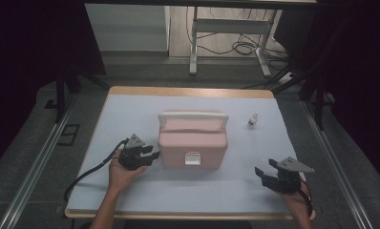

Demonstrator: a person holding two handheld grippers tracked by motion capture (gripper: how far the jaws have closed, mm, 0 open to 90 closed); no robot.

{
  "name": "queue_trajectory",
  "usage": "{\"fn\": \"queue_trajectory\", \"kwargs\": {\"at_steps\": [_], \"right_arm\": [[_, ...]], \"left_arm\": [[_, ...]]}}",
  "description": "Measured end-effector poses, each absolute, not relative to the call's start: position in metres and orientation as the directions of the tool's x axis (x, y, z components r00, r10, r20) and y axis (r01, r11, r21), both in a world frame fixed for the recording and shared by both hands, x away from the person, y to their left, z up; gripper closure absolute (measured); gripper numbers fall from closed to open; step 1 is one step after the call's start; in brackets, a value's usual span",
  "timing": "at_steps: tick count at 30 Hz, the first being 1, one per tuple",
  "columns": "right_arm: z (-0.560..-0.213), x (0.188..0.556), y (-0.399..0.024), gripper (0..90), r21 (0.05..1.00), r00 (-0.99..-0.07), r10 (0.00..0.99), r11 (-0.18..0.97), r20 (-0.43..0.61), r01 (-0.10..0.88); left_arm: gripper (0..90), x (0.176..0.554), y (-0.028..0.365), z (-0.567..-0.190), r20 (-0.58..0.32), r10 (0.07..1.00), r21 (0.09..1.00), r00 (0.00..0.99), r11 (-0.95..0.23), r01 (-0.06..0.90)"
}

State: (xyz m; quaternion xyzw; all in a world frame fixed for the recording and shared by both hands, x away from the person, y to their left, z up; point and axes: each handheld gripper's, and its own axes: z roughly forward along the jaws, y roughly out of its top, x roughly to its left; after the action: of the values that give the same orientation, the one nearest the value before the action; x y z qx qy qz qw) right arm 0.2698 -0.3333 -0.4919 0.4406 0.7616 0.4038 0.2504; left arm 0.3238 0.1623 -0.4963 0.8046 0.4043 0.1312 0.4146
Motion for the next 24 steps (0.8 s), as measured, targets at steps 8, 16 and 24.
{"fn": "queue_trajectory", "kwargs": {"at_steps": [8, 16, 24], "right_arm": [[-0.463, 0.300, -0.323, 29.3, 0.769, -0.485, 0.872, 0.356, -0.068, 0.532], [-0.431, 0.341, -0.313, 29.3, 0.691, -0.495, 0.863, 0.418, -0.099, 0.590], [-0.413, 0.385, -0.307, 29.3, 0.633, -0.467, 0.883, 0.391, -0.054, 0.668]], "left_arm": [[50.3, 0.316, 0.164, -0.494, -0.112, 0.745, 0.767, 0.658, -0.356, 0.534], [44.2, 0.312, 0.180, -0.495, -0.136, 0.749, 0.762, 0.648, -0.339, 0.552], [40.8, 0.308, 0.190, -0.499, -0.155, 0.754, 0.761, 0.638, -0.321, 0.564]]}}
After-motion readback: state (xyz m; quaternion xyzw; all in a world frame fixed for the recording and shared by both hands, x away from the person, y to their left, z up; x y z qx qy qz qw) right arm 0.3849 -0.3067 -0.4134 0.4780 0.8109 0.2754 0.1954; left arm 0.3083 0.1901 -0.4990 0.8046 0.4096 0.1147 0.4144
